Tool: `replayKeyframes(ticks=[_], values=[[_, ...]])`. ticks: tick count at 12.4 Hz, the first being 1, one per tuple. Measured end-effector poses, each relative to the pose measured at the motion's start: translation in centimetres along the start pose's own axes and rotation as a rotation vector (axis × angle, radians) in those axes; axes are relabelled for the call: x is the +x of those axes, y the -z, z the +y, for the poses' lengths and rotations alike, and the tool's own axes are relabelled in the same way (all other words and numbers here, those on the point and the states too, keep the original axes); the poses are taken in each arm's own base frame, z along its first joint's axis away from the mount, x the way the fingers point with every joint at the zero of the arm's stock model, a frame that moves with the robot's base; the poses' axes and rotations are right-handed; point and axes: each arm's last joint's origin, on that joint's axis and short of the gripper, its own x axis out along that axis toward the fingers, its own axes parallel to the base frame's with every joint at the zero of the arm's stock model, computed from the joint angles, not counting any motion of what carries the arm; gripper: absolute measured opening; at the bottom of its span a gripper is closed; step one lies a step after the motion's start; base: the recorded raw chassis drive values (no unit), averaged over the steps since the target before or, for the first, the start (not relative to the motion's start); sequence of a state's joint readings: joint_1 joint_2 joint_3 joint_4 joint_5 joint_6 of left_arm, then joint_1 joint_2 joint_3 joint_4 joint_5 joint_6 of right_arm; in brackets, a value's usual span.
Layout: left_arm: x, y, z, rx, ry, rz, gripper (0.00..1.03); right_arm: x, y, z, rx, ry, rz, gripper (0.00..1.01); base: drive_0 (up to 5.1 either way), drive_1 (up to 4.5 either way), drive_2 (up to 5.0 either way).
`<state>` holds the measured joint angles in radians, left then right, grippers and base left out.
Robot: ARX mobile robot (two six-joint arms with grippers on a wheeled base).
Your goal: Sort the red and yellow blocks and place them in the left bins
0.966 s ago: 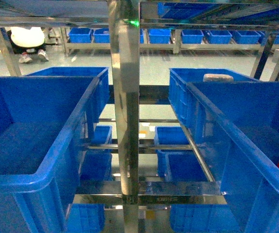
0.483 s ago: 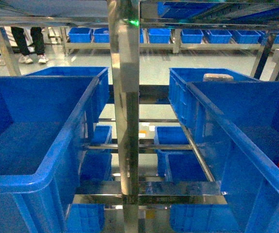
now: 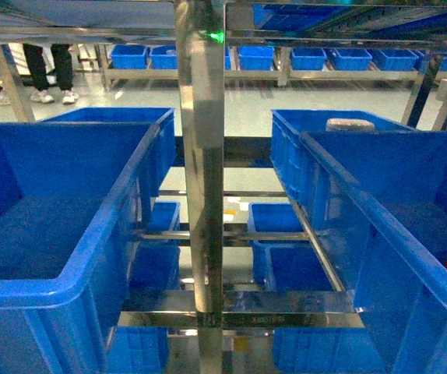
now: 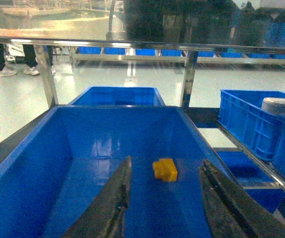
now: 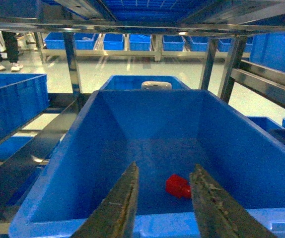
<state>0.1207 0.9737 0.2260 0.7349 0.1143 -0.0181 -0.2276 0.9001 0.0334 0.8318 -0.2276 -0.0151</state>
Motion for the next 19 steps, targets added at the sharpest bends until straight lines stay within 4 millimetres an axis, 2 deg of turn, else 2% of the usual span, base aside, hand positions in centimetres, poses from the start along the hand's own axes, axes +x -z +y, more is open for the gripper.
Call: replayKeyframes(ticks=[2, 3, 5, 7, 9, 13, 19], values=[[-1.4, 0.7, -0.6, 0.002, 0.01, -0.005, 0.17, -0.8, -0.5, 0.9, -0.006, -0.005, -0.026, 0.1, 0.0, 0.0, 0.0], [-2.1, 1.1, -0.8, 0.002, 0.01, -0.006, 0.03, -1.2, -0.5, 1.2, -0.004, -0.005, -0.026, 0.02, 0.0, 0.0, 0.0], [-3.2, 1.8, -2.0, 0.005, 0.024, 0.0, 0.02, -1.9, -0.7, 1.7, -0.004, -0.006, -0.033, 0.02, 0.0, 0.0, 0.0], [-4.4, 2.3, -1.8, 0.005, 0.004, -0.002, 0.02, -2.7, -1.0, 3.0, -0.004, -0.022, -0.042, 0.02, 0.0, 0.0, 0.0], [-5.3, 3.1, -1.8, 0.005, 0.004, -0.019, 0.02, -3.3, -1.0, 2.9, -0.003, -0.001, -0.045, 0.02, 0.0, 0.0, 0.0], [-6.5, 2.8, -1.8, 0.005, 0.005, -0.027, 0.02, -4.2, -1.1, 2.9, -0.003, -0.001, -0.049, 0.02, 0.0, 0.0, 0.0], [-7.4, 2.8, -1.8, 0.005, 0.005, -0.028, 0.02, -5.0, -0.6, 2.9, -0.003, -0.001, -0.016, 0.02, 0.0, 0.0, 0.0]])
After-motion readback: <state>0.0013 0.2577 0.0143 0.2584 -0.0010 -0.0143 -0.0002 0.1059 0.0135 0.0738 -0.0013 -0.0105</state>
